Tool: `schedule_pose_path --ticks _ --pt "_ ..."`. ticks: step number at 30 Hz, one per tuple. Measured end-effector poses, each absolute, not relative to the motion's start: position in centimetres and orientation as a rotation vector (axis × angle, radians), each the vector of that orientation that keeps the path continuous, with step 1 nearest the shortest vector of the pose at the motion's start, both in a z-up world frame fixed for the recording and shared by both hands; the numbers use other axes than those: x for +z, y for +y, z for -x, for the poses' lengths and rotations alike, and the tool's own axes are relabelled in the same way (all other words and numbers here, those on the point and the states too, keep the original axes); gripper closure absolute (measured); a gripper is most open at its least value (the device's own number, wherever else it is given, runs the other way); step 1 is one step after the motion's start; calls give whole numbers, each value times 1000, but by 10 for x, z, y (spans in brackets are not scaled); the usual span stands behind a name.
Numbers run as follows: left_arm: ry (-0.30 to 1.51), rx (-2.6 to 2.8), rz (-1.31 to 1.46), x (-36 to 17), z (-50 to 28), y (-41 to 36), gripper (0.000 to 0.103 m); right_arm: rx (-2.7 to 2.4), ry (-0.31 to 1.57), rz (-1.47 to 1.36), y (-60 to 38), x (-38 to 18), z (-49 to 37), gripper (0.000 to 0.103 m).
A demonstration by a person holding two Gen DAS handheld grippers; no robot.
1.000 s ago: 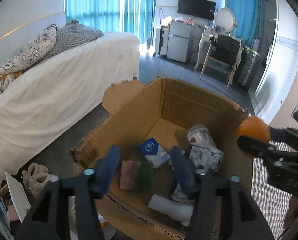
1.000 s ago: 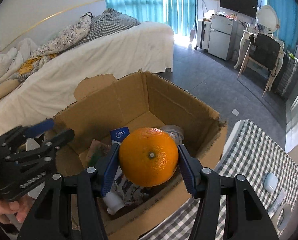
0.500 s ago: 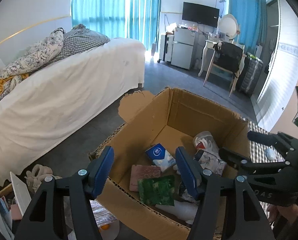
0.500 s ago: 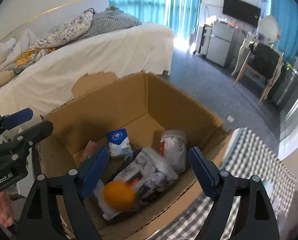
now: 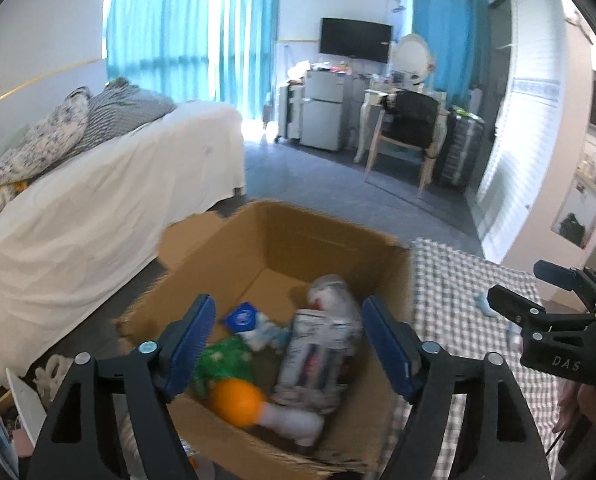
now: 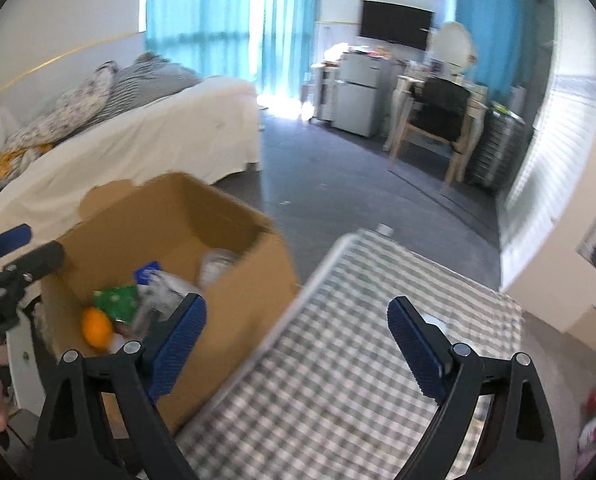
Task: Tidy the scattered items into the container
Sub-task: 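Move both grippers back over the table, then grasp the tape roll rim with the right gripper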
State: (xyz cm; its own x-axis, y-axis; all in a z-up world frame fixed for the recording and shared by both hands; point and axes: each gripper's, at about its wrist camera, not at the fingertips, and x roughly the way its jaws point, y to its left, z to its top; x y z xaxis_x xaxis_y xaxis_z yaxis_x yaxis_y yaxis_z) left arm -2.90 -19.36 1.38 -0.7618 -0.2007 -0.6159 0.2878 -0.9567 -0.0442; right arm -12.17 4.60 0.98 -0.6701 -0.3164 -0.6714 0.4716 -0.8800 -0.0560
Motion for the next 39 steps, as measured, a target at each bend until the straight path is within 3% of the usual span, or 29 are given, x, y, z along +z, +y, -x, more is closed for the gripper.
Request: schedule_pose_path --ticks 4,18,39 --pt "172 -2779 -907 24 35 -156 0 -2574 285 -983 96 12 121 10" --pt "20 -2904 -1008 19 79 -34 0 -2656 226 -1124 219 -11 131 9" --pt "-89 -2862 -1194 -41 158 18 0 -2504 322 -1317 229 -107 198 4"
